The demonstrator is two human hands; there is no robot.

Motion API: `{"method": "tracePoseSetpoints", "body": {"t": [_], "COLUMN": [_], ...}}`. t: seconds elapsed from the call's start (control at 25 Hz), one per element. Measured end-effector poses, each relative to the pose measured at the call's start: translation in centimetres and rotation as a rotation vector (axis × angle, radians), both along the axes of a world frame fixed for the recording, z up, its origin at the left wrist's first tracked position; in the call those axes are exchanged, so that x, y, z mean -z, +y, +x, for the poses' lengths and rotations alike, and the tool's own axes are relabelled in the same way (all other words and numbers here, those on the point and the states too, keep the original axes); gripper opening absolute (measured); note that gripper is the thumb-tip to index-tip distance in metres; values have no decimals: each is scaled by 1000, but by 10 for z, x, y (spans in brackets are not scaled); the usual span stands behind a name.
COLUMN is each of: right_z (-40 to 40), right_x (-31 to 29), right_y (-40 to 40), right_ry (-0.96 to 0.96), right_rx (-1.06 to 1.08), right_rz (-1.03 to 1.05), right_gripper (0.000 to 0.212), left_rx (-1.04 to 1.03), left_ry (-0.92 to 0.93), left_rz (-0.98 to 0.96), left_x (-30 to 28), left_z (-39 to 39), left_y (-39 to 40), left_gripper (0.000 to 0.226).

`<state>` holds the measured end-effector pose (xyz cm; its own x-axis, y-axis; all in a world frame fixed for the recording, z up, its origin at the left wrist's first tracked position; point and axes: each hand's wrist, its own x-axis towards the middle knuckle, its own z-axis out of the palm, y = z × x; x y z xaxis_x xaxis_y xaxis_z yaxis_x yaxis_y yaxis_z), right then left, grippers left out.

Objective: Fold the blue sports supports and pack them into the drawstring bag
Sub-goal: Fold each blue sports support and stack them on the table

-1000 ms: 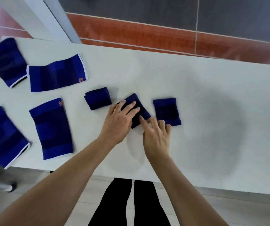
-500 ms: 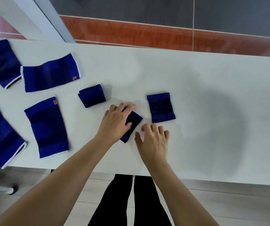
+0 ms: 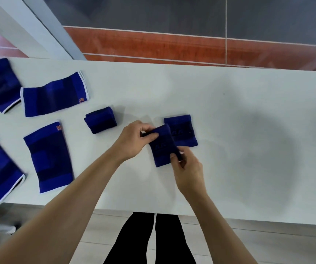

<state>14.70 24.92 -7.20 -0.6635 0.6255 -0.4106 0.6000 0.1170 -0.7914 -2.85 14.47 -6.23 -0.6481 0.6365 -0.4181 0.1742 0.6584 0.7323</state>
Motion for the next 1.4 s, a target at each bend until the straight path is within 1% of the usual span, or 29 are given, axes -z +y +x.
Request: {"method": "tracePoseSetpoints", "body": {"t": [0.08, 0.12, 0.2, 0.28, 0.4, 0.68, 0.8, 0.96, 1.16, 1.24, 1.32, 1.4], "right_z": [3, 3, 0, -4, -6, -8, -6, -10, -17, -20, -21, -20], "right_x": [-6, -8, -7, -3, 3, 18, 23, 23, 20, 19, 17, 13], "right_y": [17, 24, 36, 45, 55, 59, 55, 53, 53, 54, 56, 56], "right_ry": [28, 22, -21, -62, -89, -91, -103, -166, -288, -326, -311, -238], "right_rx": [117, 154, 196, 230, 226, 142, 145, 154, 154, 155, 142, 108], "right_rz": [5, 20, 59, 71, 79, 237, 278, 276, 280, 263, 232, 200], "right_gripper": [6, 3, 5, 8, 11, 10, 11, 22, 18, 18, 16, 14], "left_rx": [64, 104, 158, 147, 113, 59, 76, 71, 68, 43, 106, 237], "left_ry": [71, 112, 227, 306, 352, 369, 419, 487, 520, 623, 767, 775], "left_rz": [-10, -16, -32, -49, -61, -76, -113, -144, -144, -106, -35, 13], "left_x": [-3, -3, -1, 0, 7, 26, 29, 33, 36, 33, 34, 38], "left_z": [-3, -3, -3, -2, -1, 6, 11, 14, 18, 26, 45, 70], "left_y": [28, 42, 66, 80, 88, 86, 87, 89, 88, 80, 58, 29], "left_gripper": [19, 17, 14, 14, 13, 17, 19, 22, 25, 22, 19, 35]}}
